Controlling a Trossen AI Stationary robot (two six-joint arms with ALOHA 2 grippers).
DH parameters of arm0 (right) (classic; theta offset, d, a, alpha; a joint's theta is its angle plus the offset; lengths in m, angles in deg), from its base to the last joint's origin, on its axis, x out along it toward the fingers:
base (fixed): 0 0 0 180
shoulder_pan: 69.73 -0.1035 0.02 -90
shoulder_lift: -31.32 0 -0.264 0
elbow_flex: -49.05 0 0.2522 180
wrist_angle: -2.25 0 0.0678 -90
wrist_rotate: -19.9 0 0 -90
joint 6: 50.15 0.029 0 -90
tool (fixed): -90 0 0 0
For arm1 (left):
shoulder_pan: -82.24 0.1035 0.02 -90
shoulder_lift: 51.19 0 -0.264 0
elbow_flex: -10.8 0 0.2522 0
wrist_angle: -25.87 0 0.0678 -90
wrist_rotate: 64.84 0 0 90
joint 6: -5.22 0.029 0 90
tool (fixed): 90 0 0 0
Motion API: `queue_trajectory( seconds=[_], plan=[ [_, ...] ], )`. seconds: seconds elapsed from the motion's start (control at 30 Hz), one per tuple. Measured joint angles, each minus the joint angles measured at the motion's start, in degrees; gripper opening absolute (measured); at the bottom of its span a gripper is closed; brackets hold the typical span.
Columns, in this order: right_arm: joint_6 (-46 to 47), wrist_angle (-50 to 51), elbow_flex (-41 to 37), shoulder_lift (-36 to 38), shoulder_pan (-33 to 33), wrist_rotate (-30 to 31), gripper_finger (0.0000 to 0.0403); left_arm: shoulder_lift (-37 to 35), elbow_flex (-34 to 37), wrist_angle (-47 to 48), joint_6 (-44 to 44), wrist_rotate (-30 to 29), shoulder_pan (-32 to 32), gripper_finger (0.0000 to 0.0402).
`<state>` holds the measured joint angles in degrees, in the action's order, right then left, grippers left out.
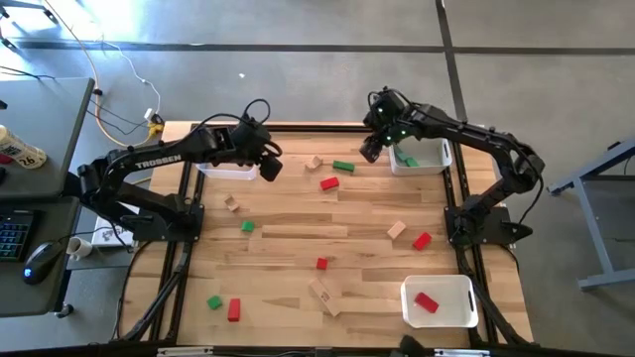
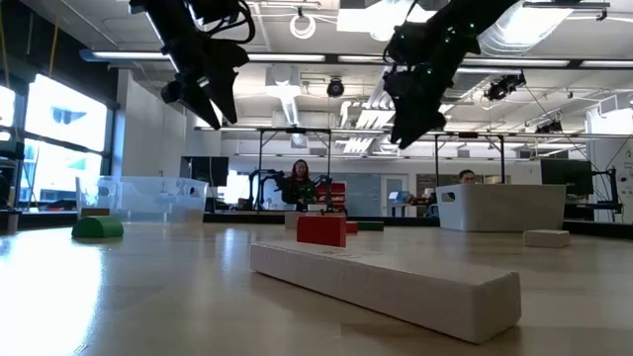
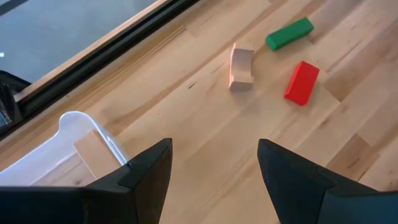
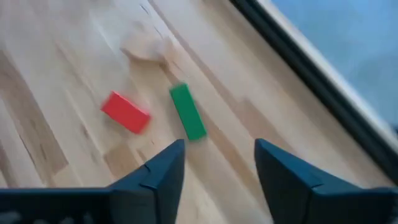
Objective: Sort & place blocks by color
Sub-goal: Put the red block into the white bin
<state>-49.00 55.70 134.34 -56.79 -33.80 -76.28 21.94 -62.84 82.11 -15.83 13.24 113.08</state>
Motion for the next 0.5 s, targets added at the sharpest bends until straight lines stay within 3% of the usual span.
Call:
queue_trajectory(
  seconds=[0.2,0.5],
  plan=[
    [-10.43,-11.01,-0.02,0.00,-2.44,-3.15,0.0241,0.00,0.00,-0.28,-0.48,-0.02,-0.32,0.0223],
    [-19.24,-19.40,-0.02,-2.61,-3.50,-11.85,0.0248,0.02,0.00,-0.28,-1.30,-0.09,-0.32,0.0223]
  ],
)
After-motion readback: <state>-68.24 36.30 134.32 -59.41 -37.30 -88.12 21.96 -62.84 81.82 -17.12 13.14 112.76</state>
